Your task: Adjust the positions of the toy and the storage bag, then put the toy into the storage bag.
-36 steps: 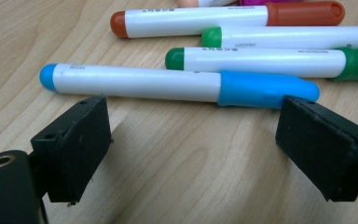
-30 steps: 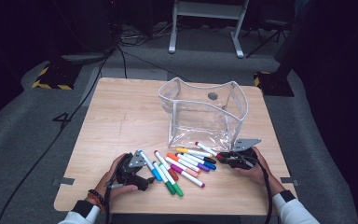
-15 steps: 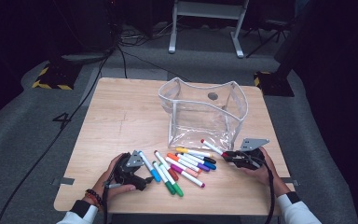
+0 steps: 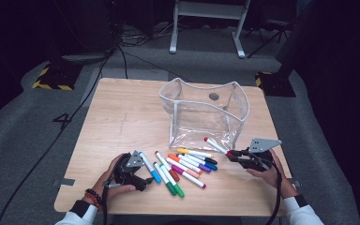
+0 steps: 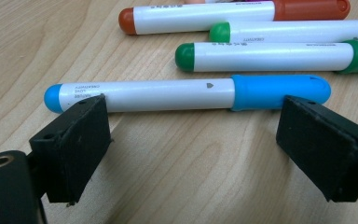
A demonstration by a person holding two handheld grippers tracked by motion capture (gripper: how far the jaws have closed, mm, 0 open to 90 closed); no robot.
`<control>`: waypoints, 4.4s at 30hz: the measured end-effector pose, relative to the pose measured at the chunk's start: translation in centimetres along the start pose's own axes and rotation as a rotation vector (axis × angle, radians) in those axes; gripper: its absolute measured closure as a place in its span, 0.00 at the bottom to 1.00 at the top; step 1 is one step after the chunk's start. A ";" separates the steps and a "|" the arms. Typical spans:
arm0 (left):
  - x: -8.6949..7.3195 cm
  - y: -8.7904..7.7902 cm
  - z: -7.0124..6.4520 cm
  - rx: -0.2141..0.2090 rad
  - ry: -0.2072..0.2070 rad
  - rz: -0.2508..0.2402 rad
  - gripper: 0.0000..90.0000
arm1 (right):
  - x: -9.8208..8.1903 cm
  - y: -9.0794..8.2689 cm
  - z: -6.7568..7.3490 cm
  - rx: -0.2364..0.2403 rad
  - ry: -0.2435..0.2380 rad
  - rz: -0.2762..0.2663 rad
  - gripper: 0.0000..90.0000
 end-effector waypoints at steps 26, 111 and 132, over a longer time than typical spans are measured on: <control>-0.2 -0.2 0.3 0.003 -0.002 -0.002 0.11 | 3.1 -1.5 0.9 0.012 -0.060 -0.064 0.83; -0.3 -0.3 0.4 0.009 -0.006 0.000 0.11 | 12.9 3.3 -5.7 0.125 -0.101 0.392 0.83; -0.3 -0.3 0.4 0.009 -0.005 0.000 0.11 | 15.2 0.5 -8.0 -0.063 -0.066 0.204 0.48</control>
Point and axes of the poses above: each handheld gripper's, and its own axes: y roughly forward along the jaws, x roughly out of its top, z roughly to its left, the point moved 10 cm from there along y, roughly forward along the jaws, and after that the axes turned 7 degrees about -z, right-handed, at the moved point
